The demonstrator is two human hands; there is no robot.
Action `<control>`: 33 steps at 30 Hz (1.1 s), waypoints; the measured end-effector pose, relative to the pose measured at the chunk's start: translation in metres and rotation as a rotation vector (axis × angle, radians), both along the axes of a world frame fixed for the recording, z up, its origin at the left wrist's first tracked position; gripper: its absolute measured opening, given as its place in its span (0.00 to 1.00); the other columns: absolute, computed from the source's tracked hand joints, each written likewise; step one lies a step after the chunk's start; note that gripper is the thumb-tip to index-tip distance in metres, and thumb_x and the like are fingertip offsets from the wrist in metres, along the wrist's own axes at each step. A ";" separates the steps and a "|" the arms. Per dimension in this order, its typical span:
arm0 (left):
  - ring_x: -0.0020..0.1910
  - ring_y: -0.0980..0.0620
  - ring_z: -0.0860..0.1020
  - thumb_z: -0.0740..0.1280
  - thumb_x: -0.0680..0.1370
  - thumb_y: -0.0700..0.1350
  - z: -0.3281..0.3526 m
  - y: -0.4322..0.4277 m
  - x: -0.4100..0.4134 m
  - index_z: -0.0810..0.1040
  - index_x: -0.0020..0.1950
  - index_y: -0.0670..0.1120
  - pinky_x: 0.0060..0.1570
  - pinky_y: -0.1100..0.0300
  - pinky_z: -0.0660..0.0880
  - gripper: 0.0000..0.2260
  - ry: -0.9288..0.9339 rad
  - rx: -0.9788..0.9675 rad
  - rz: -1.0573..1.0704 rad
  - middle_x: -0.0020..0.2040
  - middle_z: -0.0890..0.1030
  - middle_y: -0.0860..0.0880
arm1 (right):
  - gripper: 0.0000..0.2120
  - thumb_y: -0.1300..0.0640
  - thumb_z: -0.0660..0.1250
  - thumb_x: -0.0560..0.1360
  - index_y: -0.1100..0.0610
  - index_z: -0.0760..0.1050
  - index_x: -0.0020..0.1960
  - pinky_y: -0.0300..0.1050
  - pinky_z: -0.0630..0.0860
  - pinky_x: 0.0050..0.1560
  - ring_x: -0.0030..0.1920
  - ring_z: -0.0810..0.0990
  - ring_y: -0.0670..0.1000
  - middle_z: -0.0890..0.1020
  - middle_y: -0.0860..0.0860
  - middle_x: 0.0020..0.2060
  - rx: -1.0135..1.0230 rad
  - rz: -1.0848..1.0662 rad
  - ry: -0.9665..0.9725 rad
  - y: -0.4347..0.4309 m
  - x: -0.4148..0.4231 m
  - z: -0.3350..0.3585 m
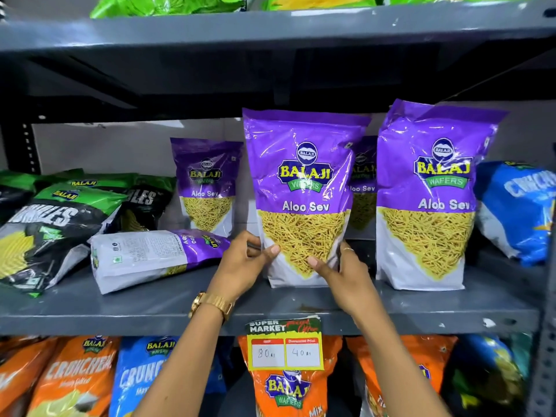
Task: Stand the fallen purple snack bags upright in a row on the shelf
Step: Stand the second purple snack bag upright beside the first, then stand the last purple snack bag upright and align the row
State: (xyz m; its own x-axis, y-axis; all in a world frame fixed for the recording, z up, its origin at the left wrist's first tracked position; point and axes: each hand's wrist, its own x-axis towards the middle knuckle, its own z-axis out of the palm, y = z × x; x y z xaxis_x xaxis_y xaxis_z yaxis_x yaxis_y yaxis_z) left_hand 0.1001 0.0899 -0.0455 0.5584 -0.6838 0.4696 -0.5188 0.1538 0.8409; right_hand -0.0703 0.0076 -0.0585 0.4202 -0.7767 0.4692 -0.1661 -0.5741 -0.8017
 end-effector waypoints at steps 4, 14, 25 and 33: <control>0.43 0.49 0.78 0.71 0.73 0.50 -0.006 0.003 -0.006 0.74 0.49 0.43 0.42 0.59 0.76 0.13 0.032 -0.037 0.010 0.46 0.80 0.43 | 0.32 0.49 0.68 0.75 0.56 0.61 0.75 0.49 0.73 0.58 0.63 0.77 0.58 0.79 0.54 0.64 -0.065 0.032 0.023 -0.001 -0.007 -0.004; 0.46 0.50 0.80 0.72 0.73 0.39 -0.016 0.016 -0.004 0.73 0.61 0.39 0.42 0.71 0.77 0.18 0.165 -0.053 -0.128 0.49 0.81 0.43 | 0.42 0.50 0.68 0.75 0.64 0.49 0.78 0.47 0.70 0.54 0.66 0.74 0.61 0.77 0.61 0.66 -0.173 -0.146 0.014 0.006 0.001 -0.014; 0.58 0.51 0.77 0.69 0.75 0.43 0.027 0.071 0.066 0.74 0.66 0.42 0.59 0.65 0.70 0.20 -0.524 0.036 0.033 0.61 0.79 0.45 | 0.19 0.59 0.69 0.73 0.62 0.75 0.63 0.48 0.67 0.62 0.58 0.74 0.58 0.80 0.60 0.56 -0.688 -0.439 -0.255 0.072 0.044 0.001; 0.45 0.47 0.79 0.68 0.76 0.41 0.089 0.109 0.226 0.83 0.51 0.35 0.42 0.64 0.74 0.10 -0.604 0.337 0.205 0.46 0.83 0.38 | 0.37 0.22 0.45 0.66 0.54 0.74 0.31 0.50 0.79 0.42 0.36 0.83 0.58 0.84 0.56 0.32 -0.203 -0.002 0.323 0.124 0.203 0.036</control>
